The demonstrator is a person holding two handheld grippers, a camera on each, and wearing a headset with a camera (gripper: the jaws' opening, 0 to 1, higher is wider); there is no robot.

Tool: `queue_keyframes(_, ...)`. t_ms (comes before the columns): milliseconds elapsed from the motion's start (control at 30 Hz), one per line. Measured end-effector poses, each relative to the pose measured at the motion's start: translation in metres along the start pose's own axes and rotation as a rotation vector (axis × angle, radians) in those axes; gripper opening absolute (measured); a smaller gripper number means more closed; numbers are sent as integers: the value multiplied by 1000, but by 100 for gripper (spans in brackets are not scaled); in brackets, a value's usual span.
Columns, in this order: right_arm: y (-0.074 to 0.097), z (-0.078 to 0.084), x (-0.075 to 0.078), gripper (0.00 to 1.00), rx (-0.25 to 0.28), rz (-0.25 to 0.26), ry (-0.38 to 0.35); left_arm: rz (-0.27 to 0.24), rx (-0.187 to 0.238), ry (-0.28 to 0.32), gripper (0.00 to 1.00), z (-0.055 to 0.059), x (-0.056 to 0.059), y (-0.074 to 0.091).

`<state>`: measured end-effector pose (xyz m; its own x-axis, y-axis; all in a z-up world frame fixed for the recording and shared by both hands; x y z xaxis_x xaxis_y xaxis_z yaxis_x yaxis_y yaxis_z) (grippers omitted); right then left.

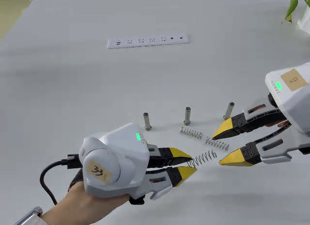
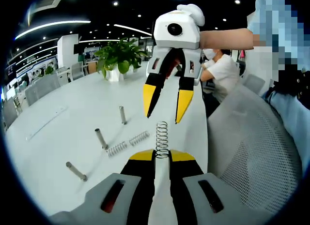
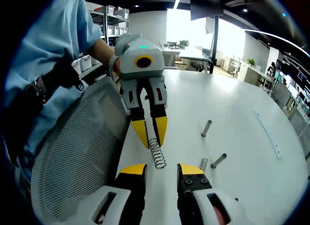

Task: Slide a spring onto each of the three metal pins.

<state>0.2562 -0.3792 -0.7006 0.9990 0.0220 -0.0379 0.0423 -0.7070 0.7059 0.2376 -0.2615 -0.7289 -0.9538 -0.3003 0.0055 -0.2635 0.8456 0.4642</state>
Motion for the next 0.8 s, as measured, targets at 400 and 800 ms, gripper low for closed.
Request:
queue_keyframes(400,-4,2,-3,9,-32,-34,62,11,5,-9,7,-2,3,-1)
queue_keyframes(800,-5,2,-3,7,-36,-46,79,18,2,-9,7,-2,3,-1)
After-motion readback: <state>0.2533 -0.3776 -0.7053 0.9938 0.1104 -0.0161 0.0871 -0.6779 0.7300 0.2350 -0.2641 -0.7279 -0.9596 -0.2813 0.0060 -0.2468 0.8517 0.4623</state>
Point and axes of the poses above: the centre of the closed fingertips' face, and the gripper's own axes: y roughly backward along the fingers, x roughly to its right, z roughly out of its underside, the point moved 6 cm from there along y, roughly backward along the fingers, and after that the axes turned 3 degrees about -y, right-handed, at the moved point
